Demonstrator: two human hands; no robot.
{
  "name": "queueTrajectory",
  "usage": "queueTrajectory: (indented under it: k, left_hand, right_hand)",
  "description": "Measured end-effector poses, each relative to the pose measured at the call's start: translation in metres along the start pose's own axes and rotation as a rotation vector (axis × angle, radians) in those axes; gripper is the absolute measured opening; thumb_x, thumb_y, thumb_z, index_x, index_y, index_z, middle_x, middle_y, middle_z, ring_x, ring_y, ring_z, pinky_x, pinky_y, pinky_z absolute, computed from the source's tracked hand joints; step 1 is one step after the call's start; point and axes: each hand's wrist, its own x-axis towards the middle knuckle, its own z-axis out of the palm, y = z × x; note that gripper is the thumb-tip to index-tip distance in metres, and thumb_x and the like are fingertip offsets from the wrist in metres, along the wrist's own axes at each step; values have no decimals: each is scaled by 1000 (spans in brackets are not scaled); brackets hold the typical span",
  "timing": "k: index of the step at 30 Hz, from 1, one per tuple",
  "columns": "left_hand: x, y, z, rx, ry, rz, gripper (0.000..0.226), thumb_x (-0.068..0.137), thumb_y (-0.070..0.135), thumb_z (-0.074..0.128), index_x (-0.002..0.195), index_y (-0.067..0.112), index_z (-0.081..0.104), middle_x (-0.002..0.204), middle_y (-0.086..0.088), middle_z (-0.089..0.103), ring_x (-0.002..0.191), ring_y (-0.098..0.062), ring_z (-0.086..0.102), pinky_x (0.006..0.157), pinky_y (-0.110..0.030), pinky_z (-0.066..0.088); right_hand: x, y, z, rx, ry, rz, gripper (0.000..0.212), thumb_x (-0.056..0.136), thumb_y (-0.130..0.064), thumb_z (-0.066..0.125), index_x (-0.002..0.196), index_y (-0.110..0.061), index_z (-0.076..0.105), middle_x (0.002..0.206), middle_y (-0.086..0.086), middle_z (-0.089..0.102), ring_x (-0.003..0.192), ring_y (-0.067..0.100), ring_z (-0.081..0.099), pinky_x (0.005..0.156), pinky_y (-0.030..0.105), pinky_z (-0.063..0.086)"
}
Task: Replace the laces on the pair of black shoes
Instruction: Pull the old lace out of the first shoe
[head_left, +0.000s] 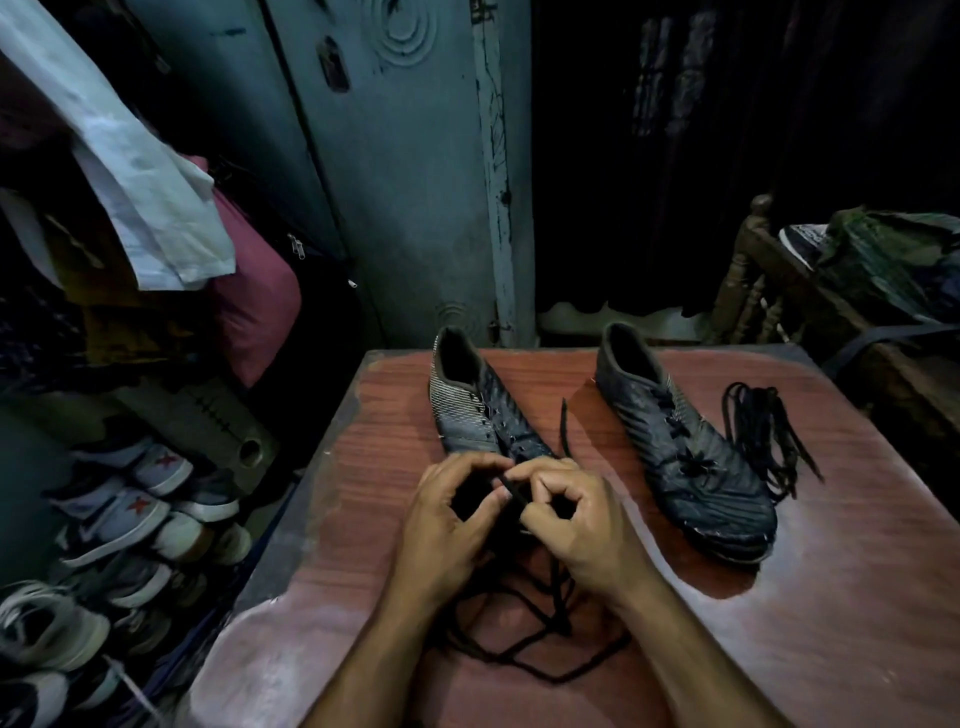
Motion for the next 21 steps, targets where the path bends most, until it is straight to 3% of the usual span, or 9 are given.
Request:
queueTrajectory:
  k: [3,5,9,11,14,16,18,21]
  left_hand:
    - [0,0,0,-1,-53,26,22,85,16,72,104,29,74,103,15,69,106,-13,64,94,-38,51]
    - [2,-2,-1,-38,-42,17,19,88,11,73,100,25,77,99,12,68,101,-11,66,90,-28,51]
    - [3,-4,-1,-162,-16,-20,13,93,10,68,95,19,78,94,7,73,94,-10,70,84,-21,50]
    - [2,-1,0,-245,-7,-70,14,95,9,68,97,17,79,91,6,77,88,-8,72,79,-20,52]
    - [1,4,1,-309,5,-129,16,95,24,64,100,21,79,66,4,69,64,-2,62,64,-16,46]
    - [1,4,1,-279,-10,-136,16,94,31,64,96,23,78,62,4,65,61,-1,58,61,-17,43]
    - [-1,2,1,-211,-34,-126,7,95,21,69,93,23,75,79,9,72,76,-1,65,71,-19,48]
    - [-1,0,-1,-135,-46,-103,30,89,-1,63,98,24,75,100,12,74,96,-4,68,87,-22,51]
  right_hand:
    - [-2,-2,-7,-142,-67,-22,23,68,-35,58,55,-19,46,92,-20,72,99,-1,65,89,32,46]
    - [0,-7,-13,-228,-154,-9,22,72,-39,59,62,-22,50,97,-26,68,100,2,63,93,41,45]
    - [16,-22,-32,-326,-375,45,26,85,-41,69,66,-26,60,93,-16,68,92,2,64,83,26,49]
    - [31,-26,-44,-318,-288,49,31,90,-36,71,63,-26,60,79,-13,69,79,3,66,75,29,51]
    - [69,-15,-54,-501,-72,95,34,93,-39,65,64,-24,58,65,-8,64,67,11,63,68,35,52]
    - [97,-3,-50,-736,-136,185,20,94,-33,61,79,-22,67,84,-1,73,85,23,69,77,36,55]
    - [116,9,-36,-1029,-276,216,24,95,-28,54,107,-15,70,114,11,69,103,34,68,85,41,54]
    - [126,26,-17,-1188,-353,182,31,99,-20,47,123,-7,63,129,17,53,110,41,64,87,46,53]
